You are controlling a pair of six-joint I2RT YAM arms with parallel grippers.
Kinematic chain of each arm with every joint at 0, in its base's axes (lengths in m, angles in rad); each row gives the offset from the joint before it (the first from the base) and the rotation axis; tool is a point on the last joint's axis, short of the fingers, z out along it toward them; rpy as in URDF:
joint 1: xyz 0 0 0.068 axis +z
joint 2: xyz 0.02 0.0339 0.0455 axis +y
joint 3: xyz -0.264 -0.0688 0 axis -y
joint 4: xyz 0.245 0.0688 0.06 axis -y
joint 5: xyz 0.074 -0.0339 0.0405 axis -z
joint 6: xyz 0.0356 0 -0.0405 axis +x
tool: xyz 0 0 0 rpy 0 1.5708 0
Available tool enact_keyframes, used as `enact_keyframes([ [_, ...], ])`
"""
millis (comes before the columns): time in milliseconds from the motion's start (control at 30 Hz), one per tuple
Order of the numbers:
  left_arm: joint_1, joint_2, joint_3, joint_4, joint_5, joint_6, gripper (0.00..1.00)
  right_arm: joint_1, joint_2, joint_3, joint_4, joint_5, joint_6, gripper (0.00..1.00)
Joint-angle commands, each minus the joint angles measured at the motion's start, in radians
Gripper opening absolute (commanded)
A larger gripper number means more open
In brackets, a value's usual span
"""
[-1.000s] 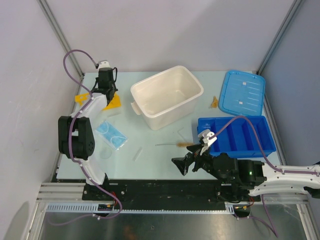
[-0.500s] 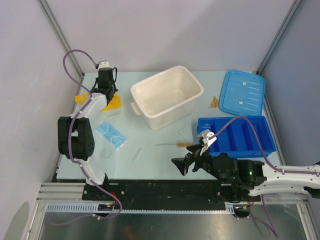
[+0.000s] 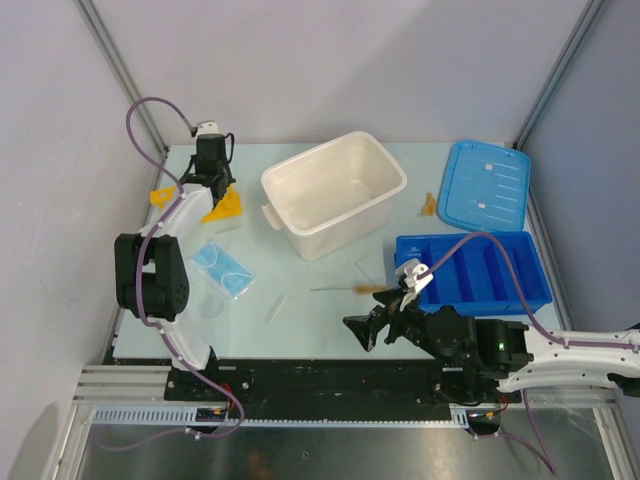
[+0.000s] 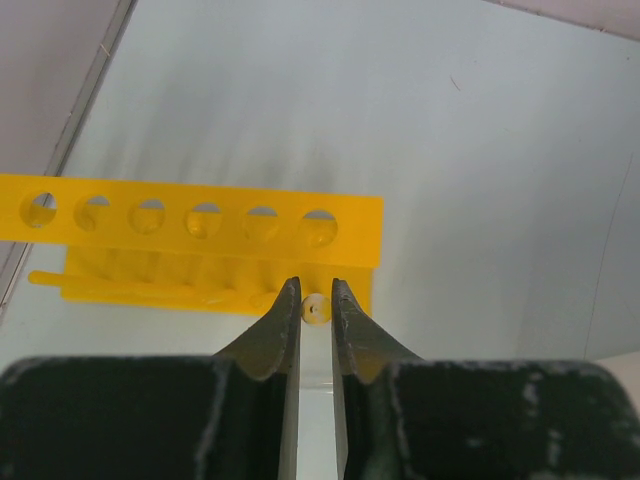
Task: Organize the chemistry lab equipment
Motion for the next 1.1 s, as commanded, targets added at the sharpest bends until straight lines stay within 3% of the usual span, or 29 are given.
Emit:
enact_keyframes([
  [0,0.003,-0.019,0.039,0.007,-0.017,-0.004,0.15,-0.004,-0.004,-0.003,0.034,-0.005,-0.011,0.99],
  [467,0.011,0.061,0.009,0.008,-0.009,-0.044,0.17,-0.003,-0.015,-0.002,0.015,0.001,-0.003,0.99],
  [833,0.013,-0.018,-0.031,-0.004,0.013,-0.067,0.48,-0.007,-0.029,-0.002,-0.023,0.048,0.040,0.99],
  [1067,-0.001,-0.203,-0.034,-0.212,0.076,-0.078,0.51,-0.034,-0.018,-0.002,-0.071,0.095,0.145,0.99],
])
